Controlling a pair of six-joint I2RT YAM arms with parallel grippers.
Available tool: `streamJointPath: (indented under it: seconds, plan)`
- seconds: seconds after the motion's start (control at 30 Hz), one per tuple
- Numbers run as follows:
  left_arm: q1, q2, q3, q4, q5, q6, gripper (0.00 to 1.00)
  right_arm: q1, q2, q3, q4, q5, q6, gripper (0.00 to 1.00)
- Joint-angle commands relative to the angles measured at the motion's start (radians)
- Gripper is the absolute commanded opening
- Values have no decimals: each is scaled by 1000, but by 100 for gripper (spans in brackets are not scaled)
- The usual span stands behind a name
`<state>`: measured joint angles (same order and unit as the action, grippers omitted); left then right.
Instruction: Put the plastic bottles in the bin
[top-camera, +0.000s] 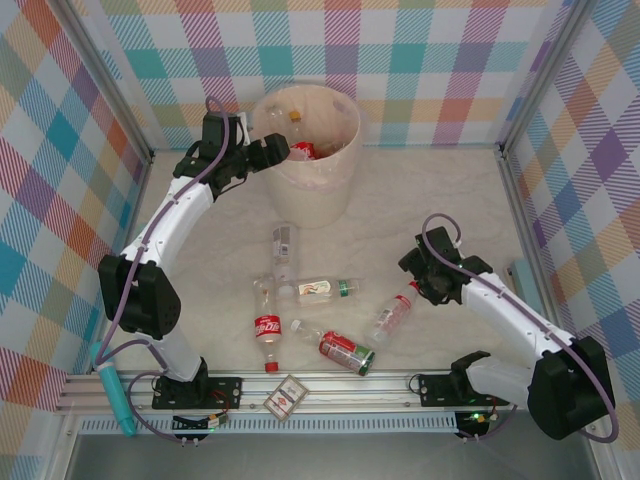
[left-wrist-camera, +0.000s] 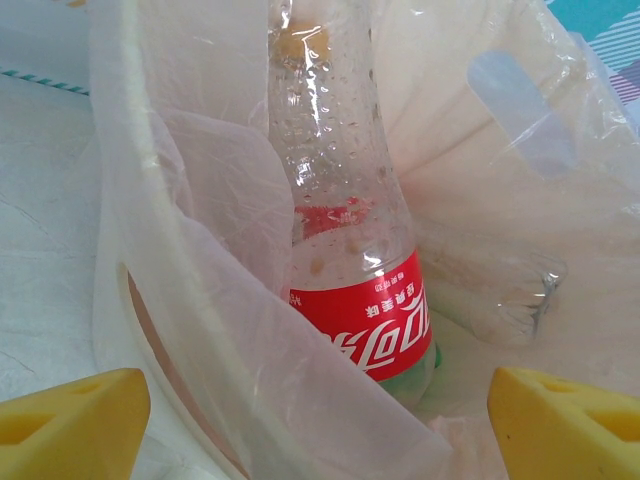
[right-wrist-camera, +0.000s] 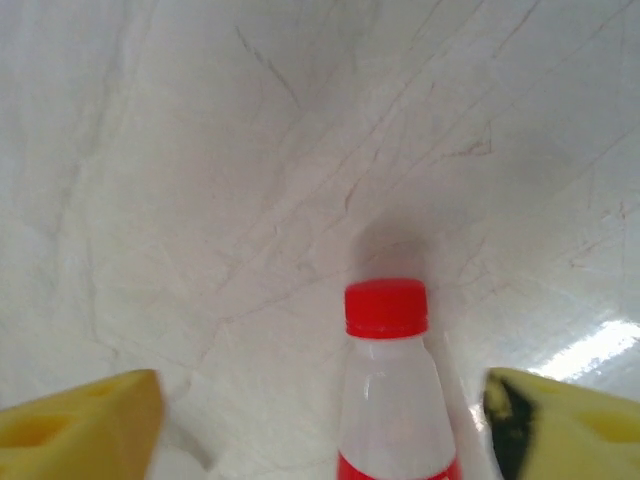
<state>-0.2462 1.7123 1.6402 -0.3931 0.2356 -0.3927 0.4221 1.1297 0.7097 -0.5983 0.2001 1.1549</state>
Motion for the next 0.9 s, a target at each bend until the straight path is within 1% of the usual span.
streamJointPath:
  seconds: [0.0,0.1,0.2,0.27,0.37,0.4,0.5,0.63,0.8,0.87]
  plan:
    - [3,31,-19,-89,-14,23,87,37,34,16,-130,-45,-16,93]
    - [4,27,-23,-87,-14,22,87,60,59,-20,-109,-84,3,95]
    - [3,29,-23,-87,-13,18,87,88,102,-50,-56,-118,27,95]
    - [3,29,-23,-87,-15,18,87,112,138,-56,-37,-125,38,94]
    - [5,32,-23,-83,-16,15,87,118,187,-72,15,-138,40,91]
    - [4,33,-25,-82,-15,15,87,118,204,-72,29,-140,36,89]
    - [4,34,-29,-81,-18,14,87,118,236,-59,51,-141,21,79]
    - [4,36,-26,-80,-16,13,87,117,223,-15,13,-106,-9,63]
    - [3,42,-19,-80,-15,12,87,118,190,17,-42,-78,-38,51]
    - [3,44,-16,-78,-13,12,87,116,173,25,-54,-69,-46,49]
